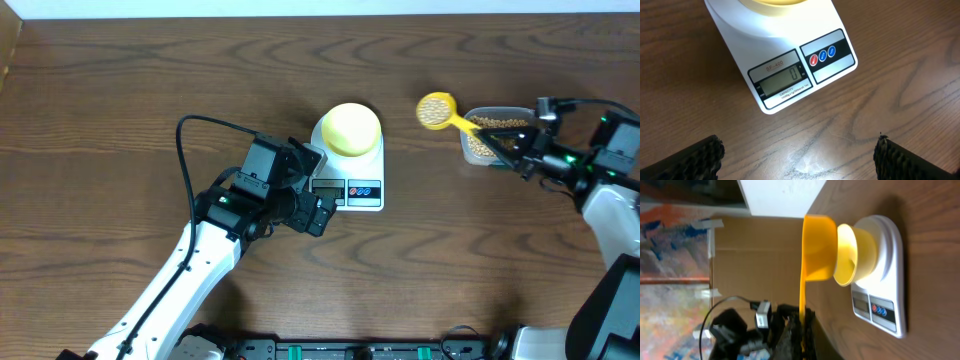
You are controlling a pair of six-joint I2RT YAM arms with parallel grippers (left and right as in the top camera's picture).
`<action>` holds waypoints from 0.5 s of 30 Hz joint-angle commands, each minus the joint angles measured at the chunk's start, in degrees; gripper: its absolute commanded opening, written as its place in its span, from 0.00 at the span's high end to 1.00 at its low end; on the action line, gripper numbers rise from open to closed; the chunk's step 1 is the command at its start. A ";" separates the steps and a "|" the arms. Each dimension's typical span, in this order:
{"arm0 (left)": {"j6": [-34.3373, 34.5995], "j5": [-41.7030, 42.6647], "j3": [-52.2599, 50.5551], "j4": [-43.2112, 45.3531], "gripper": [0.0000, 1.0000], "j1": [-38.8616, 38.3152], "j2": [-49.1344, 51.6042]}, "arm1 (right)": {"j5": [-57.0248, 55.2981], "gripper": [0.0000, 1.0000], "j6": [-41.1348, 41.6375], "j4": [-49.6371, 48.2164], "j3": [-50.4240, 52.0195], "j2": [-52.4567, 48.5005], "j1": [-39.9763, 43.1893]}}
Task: Scoop item into bowl and weigh 50g on scale
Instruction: 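Lift the filled scoop out of the tub with the right gripper, then carry the scoop left over the yellow bowl and tip it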
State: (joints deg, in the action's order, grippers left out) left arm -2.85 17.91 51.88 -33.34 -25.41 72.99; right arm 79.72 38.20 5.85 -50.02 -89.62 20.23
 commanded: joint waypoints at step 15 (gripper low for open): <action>-0.55 0.48 0.85 -0.04 0.02 -0.07 0.37 | -21.97 0.99 14.69 -18.56 -0.07 -0.50 -21.51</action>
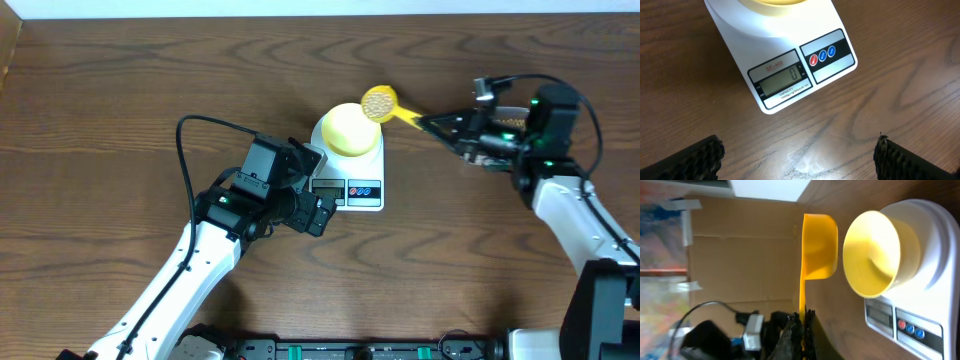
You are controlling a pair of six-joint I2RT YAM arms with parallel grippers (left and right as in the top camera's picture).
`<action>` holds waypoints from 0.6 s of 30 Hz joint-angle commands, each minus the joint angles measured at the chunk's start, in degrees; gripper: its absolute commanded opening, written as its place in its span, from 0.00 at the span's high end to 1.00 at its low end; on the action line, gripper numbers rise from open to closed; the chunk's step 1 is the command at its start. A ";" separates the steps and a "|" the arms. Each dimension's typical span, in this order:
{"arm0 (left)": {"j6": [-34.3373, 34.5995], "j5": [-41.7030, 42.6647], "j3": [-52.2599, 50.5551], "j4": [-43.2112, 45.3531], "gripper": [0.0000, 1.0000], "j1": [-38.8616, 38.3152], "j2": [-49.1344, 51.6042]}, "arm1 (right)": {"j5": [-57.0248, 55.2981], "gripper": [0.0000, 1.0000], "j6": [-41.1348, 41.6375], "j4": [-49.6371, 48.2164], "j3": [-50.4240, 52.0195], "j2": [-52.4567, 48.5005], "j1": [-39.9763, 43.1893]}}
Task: Scoop item into bowl and weigh 50g on scale
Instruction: 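Carry the scoop left over the yellow bowl and tip it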
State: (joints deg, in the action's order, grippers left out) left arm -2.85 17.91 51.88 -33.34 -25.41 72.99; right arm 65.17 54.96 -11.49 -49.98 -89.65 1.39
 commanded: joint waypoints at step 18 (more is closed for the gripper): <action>-0.52 0.48 0.85 -0.04 0.02 -0.07 0.37 | -25.73 0.99 -25.88 3.13 -0.24 -0.48 -12.52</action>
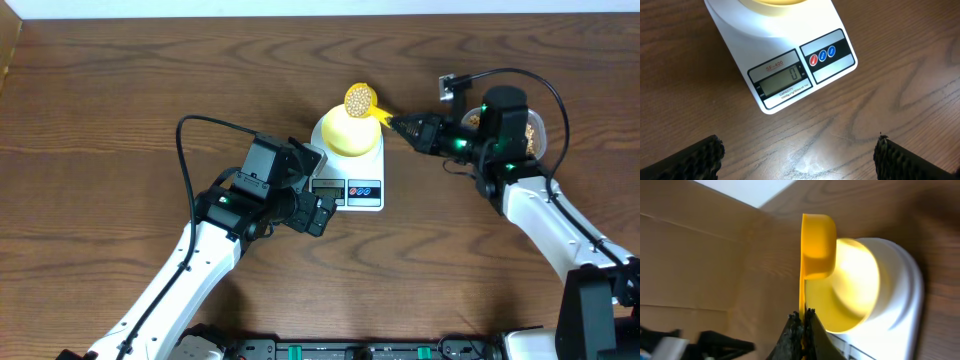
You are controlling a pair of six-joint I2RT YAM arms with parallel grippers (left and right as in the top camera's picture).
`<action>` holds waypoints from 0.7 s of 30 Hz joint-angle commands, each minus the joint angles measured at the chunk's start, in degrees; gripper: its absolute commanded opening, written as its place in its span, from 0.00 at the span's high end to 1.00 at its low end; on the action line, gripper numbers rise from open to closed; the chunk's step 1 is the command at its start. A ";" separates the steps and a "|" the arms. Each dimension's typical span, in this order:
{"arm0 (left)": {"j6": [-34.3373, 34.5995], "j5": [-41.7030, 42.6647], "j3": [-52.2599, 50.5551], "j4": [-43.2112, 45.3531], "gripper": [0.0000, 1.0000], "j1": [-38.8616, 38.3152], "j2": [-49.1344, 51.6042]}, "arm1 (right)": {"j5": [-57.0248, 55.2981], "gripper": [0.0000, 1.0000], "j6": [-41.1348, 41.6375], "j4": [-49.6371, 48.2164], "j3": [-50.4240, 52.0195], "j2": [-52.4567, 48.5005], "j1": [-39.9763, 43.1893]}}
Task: Scoop item into bowl and weigh 50g on scale
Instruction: 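Carry the scoop left over the yellow bowl and tip it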
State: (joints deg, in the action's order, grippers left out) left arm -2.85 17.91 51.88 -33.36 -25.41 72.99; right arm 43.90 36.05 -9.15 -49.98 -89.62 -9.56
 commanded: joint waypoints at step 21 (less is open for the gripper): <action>-0.55 0.48 0.85 -0.02 0.02 -0.07 0.37 | -16.79 0.99 -21.68 7.48 -3.30 1.07 -8.28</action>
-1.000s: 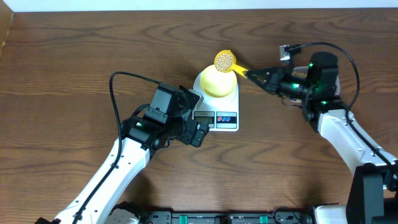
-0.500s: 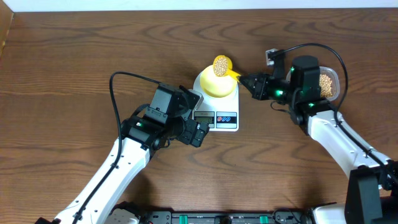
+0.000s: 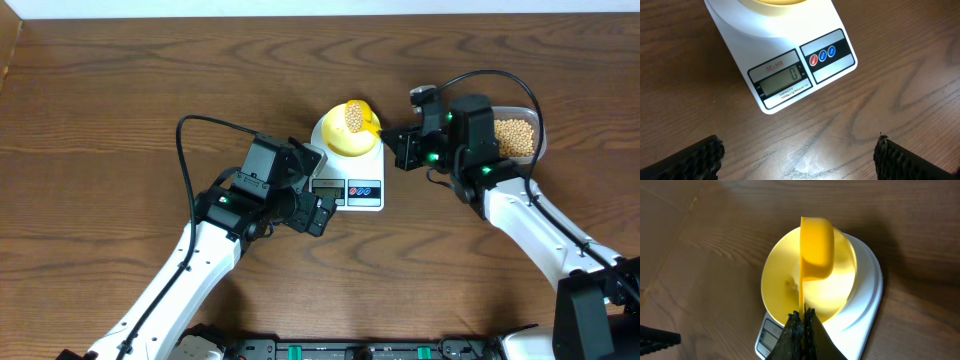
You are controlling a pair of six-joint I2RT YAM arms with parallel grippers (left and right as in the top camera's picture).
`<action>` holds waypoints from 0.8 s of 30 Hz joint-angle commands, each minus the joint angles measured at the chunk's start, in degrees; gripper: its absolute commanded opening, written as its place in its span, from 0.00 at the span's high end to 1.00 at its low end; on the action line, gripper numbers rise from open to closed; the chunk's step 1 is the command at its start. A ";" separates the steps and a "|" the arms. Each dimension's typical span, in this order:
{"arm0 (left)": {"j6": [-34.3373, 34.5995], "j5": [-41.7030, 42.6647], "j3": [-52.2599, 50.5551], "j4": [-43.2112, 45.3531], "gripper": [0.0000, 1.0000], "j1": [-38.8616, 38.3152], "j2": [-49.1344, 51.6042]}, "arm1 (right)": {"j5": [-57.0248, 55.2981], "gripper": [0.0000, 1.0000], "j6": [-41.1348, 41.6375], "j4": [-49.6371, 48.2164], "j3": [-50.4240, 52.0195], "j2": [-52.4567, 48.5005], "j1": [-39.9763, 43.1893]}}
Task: Scoop item into bowl and weigh 50g on scale
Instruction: 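Carry the scoop left over the yellow bowl and tip it, then return the emptied scoop right into the soybean tub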
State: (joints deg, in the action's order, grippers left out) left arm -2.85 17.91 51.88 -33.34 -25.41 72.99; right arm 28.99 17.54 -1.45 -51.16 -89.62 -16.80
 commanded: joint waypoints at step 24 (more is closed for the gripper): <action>-0.55 0.48 0.85 -0.04 0.02 -0.07 0.37 | -11.89 0.99 -18.14 6.05 -3.08 6.91 -4.31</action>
State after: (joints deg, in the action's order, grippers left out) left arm -2.85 17.91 51.88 -33.34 -25.41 72.99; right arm 19.73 2.59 3.97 -52.88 -83.50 -20.60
